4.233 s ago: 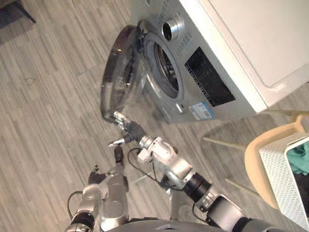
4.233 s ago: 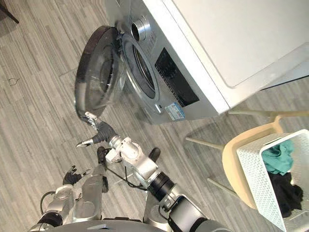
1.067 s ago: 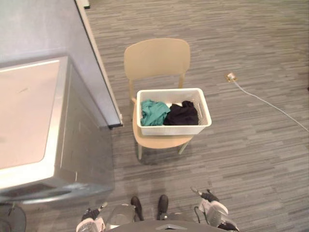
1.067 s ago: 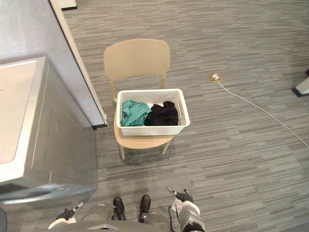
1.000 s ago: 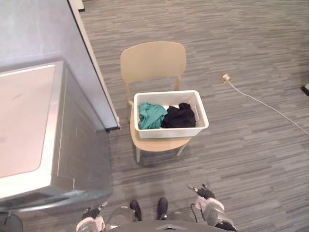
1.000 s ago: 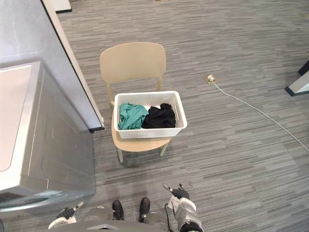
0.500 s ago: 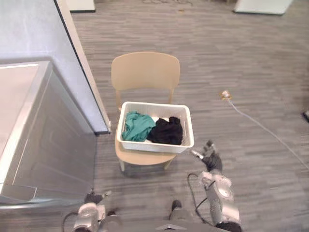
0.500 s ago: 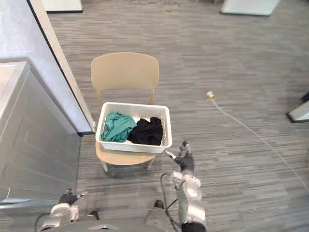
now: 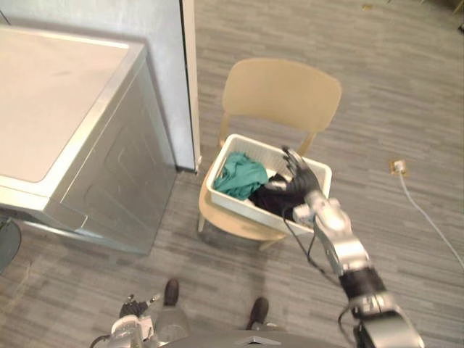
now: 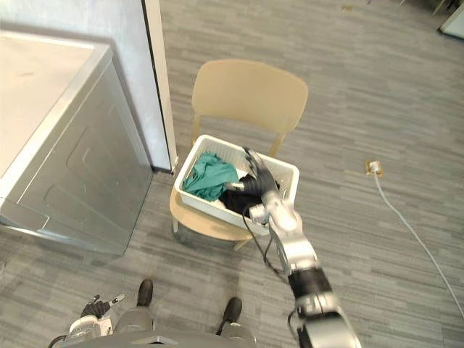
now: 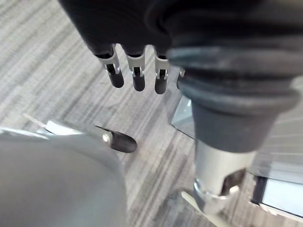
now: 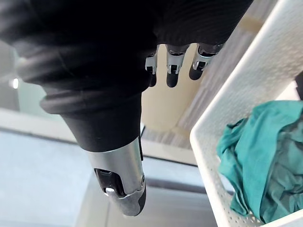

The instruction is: Pick up the laundry basket with both hands and put the clothes into the washing machine.

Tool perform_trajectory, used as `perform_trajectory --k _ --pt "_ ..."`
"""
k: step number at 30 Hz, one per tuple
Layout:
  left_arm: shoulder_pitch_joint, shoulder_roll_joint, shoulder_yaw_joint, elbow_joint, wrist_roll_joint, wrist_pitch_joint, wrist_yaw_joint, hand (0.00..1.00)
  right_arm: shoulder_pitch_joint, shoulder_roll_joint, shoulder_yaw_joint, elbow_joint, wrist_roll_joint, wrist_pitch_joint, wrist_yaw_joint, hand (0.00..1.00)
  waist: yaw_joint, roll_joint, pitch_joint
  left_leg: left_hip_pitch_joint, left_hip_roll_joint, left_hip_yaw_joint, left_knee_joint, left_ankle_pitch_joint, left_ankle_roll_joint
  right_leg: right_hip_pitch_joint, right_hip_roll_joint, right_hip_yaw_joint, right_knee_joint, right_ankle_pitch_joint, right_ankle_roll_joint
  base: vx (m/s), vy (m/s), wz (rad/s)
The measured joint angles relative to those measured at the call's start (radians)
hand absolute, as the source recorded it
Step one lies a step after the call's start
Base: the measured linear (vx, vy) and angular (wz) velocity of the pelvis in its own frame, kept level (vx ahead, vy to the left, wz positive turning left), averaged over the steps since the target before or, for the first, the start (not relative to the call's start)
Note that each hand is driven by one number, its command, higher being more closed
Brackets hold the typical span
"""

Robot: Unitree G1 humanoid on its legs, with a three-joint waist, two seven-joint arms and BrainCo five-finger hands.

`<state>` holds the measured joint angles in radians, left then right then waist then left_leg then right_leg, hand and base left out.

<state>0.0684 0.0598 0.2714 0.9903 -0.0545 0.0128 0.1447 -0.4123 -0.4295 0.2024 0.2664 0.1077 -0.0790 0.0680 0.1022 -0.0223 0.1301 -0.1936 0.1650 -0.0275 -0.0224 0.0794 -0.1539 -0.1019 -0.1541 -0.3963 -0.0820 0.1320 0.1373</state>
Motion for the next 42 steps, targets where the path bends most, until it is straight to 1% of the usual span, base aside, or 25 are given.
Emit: perform_trajectory --k 1,2,3,4,5,6,7,8,10,11,13,15,17,18,20,22,24,26,29,35,36,40,42 --pt "-0.001 0.001 0.0 0.0 0.0 0.0 0.0 0.0 -0.048 -0.018 0.034 0.025 -0.001 -0.001 0.006 0.0 0.007 0.002 0.014 -0.006 -0.001 0.0 0.0 0.004 0.001 -0.007 0.0 0.0 0.0 0.005 0.0 -0.11 0.018 0.03" --pt "-0.002 0.002 -0.001 -0.001 0.0 0.0 0.0 0.0 -0.128 -0.048 0.094 0.077 -0.007 0.0 0.018 0.0 0.013 0.005 0.041 -0.018 -0.002 -0.005 -0.001 0.013 0.002 -0.013 -0.001 -0.001 0.0 0.009 -0.002 -0.1 0.01 0.06" --pt "-0.001 0.004 -0.003 -0.001 0.0 0.0 0.0 0.0 -0.199 -0.076 0.159 0.131 -0.03 0.0 0.021 0.0 0.032 0.005 0.063 -0.023 -0.002 -0.011 -0.007 0.02 0.002 -0.02 0.0 -0.003 0.0 0.014 -0.004 -0.09 0.007 0.1" --pt "0.0 0.005 -0.005 -0.001 0.0 0.0 0.0 0.0 -0.235 -0.09 0.194 0.159 -0.038 0.0 0.025 0.0 0.04 0.004 0.071 -0.031 -0.002 -0.014 -0.008 0.024 0.002 -0.026 0.0 -0.005 0.0 0.016 -0.004 -0.08 0.003 0.14" --pt "0.0 0.007 -0.016 -0.004 0.0 -0.002 0.0 0.0 -0.307 -0.117 0.258 0.223 -0.06 0.0 0.046 0.0 0.048 0.006 0.084 -0.05 -0.005 -0.028 -0.016 0.036 0.004 -0.041 -0.001 -0.018 0.0 0.02 -0.005 -0.06 0.003 0.25" --pt "-0.001 0.009 -0.037 -0.025 -0.001 -0.004 0.001 0.0 -0.377 -0.142 0.307 0.286 -0.081 0.002 0.061 0.0 0.055 0.006 0.115 -0.059 -0.007 -0.039 -0.019 0.046 0.004 -0.043 -0.002 -0.03 0.0 0.023 -0.006 -0.06 0.005 0.27" --pt "-0.001 0.01 -0.045 -0.036 -0.001 -0.007 0.0 0.0 -0.407 -0.15 0.32 0.317 -0.087 0.004 0.063 0.0 0.061 0.005 0.13 -0.063 -0.008 -0.044 -0.018 0.048 0.005 -0.043 -0.002 -0.032 0.0 0.025 -0.007 -0.06 0.009 0.25" --pt "-0.007 0.014 -0.06 -0.045 -0.001 -0.017 0.0 0.0 -0.461 -0.164 0.342 0.375 -0.118 0.006 0.063 0.0 0.071 0.004 0.153 -0.074 -0.011 -0.053 -0.018 0.053 0.005 -0.048 -0.004 -0.041 0.0 0.028 -0.007 -0.06 0.012 0.17" --pt "-0.015 0.019 -0.084 -0.065 -0.003 -0.023 0.001 0.0 -0.521 -0.184 0.347 0.438 -0.156 0.016 0.061 0.0 0.088 0.002 0.178 -0.093 -0.014 -0.057 -0.018 0.06 0.007 -0.064 -0.006 -0.049 0.0 0.034 -0.008 -0.06 0.015 0.1" --pt "-0.017 0.02 -0.087 -0.075 -0.005 -0.026 0.001 0.0 -0.544 -0.19 0.346 0.459 -0.157 0.017 0.06 0.0 0.091 0.001 0.184 -0.105 -0.015 -0.058 -0.016 0.063 0.008 -0.075 -0.007 -0.053 0.0 0.037 -0.008 -0.03 0.012 0.03" --pt "-0.032 0.024 -0.094 -0.08 -0.024 -0.038 0.003 0.0 -0.587 -0.21 0.347 0.482 -0.199 0.018 0.054 0.0 0.096 0.001 0.221 -0.11 -0.018 -0.06 -0.014 0.066 0.009 -0.077 -0.01 -0.055 0.0 0.041 -0.009 -0.02 0.004 0.02" --pt "-0.036 0.035 -0.117 -0.098 -0.044 -0.039 0.005 0.0 -0.637 -0.213 0.346 0.533 -0.232 0.023 0.052 0.0 0.097 -0.002 0.235 -0.139 -0.019 -0.064 -0.005 0.066 0.01 -0.103 -0.01 -0.056 0.001 0.046 -0.011 -0.05 0.006 -0.02" --pt "-0.046 0.037 -0.119 -0.125 -0.085 -0.046 0.006 0.0 -0.677 -0.23 0.344 0.553 -0.234 0.035 0.039 0.0 0.102 -0.001 0.267 -0.159 -0.019 -0.064 0.005 0.068 0.01 -0.12 -0.01 -0.055 0.001 0.053 -0.013 -0.05 0.005 -0.05" --pt "-0.05 0.036 -0.12 -0.15 -0.144 -0.054 0.008 0.0 -0.698 -0.238 0.342 0.576 -0.235 0.04 0.024 0.0 0.101 -0.001 0.286 -0.172 -0.019 -0.067 0.008 0.07 0.01 -0.129 -0.01 -0.057 0.001 0.056 -0.014 -0.05 0.0 0.03" --pt "-0.056 0.034 -0.131 -0.197 -0.21 -0.063 0.02 0.0 -0.71 -0.269 0.323 0.593 -0.265 0.049 0.012 0.0 0.105 -0.001 0.303 -0.208 -0.021 -0.08 0.022 0.071 0.01 -0.152 -0.01 -0.063 0.001 0.059 -0.015 -0.03 0.005 0.1" --pt "-0.058 0.036 -0.155 -0.237 -0.237 -0.071 0.028 0.0 -0.743 -0.283 0.319 0.635 -0.273 0.064 0.005 0.0 0.106 -0.001 0.322 -0.222 -0.022 -0.082 0.022 0.074 0.01 -0.164 -0.01 -0.067 0.001 0.061 -0.016 -0.01 0.002 0.04" --pt "-0.062 0.033 -0.167 -0.275 -0.253 -0.076 0.032 0.0 -0.762 -0.295 0.276 0.662 -0.273 0.069 -0.02 0.0 0.111 0.0 0.327 -0.245 -0.022 -0.085 0.022 0.078 0.01 -0.185 -0.01 -0.072 0.001 0.063 -0.018 0.0 0.0 0.0" --pt "-0.071 0.032 -0.177 -0.292 -0.265 -0.081 0.034 0.0 -0.777 -0.3 0.258 0.665 -0.273 0.078 -0.031 0.0 0.11 0.0 0.338 -0.255 -0.022 -0.086 0.023 0.078 0.01 -0.193 -0.01 -0.075 0.001 0.063 -0.018 0.0 -0.002 0.02" --pt "-0.088 0.024 -0.2 -0.316 -0.289 -0.091 0.046 0.0 -0.789 -0.325 0.257 0.668 -0.273 0.08 -0.036 0.0 0.113 0.0 0.338 -0.312 -0.024 -0.098 0.038 0.078 0.01 -0.236 -0.008 -0.084 0.001 0.067 -0.021 0.01 0.001 0.04" --pt "-0.116 0.008 -0.204 -0.342 -0.317 -0.092 0.055 0.0 -0.806 -0.325 0.255 0.75 -0.273 0.084 -0.04 0.0 0.127 0.006 0.351 -0.388 -0.029 -0.123 0.07 0.077 0.01 -0.283 -0.008 -0.106 0.001 0.07 -0.025 0.01 0.014 0.09" --pt "-0.116 0.005 -0.206 -0.353 -0.317 -0.093 0.059 0.0 -0.818 -0.325 0.254 0.767 -0.273 0.084 -0.052 0.0 0.128 0.011 0.356 -0.409 -0.03 -0.133 0.075 0.077 0.01 -0.294 -0.006 -0.112 0.002 0.071 -0.026 -0.03 0.037 0.11" --pt "-0.116 -0.003 -0.202 -0.382 -0.336 -0.097 0.068 0.0 -0.818 -0.327 0.211 0.774 -0.273 0.085 -0.078 0.0 0.155 0.021 0.364 -0.474 -0.03 -0.158 0.092 0.077 0.01 -0.347 -0.004 -0.132 0.019 0.069 -0.029 -0.03 0.039 0.07" --pt "-0.116 -0.003 -0.194 -0.387 -0.337 -0.098 0.069 0.0 -0.815 -0.326 0.194 0.772 -0.272 0.085 -0.097 0.0 0.157 0.025 0.375 -0.499 -0.031 -0.175 0.099 0.078 0.008 -0.359 -0.002 -0.145 0.028 0.063 -0.03 -0.01 0.034 0.16"
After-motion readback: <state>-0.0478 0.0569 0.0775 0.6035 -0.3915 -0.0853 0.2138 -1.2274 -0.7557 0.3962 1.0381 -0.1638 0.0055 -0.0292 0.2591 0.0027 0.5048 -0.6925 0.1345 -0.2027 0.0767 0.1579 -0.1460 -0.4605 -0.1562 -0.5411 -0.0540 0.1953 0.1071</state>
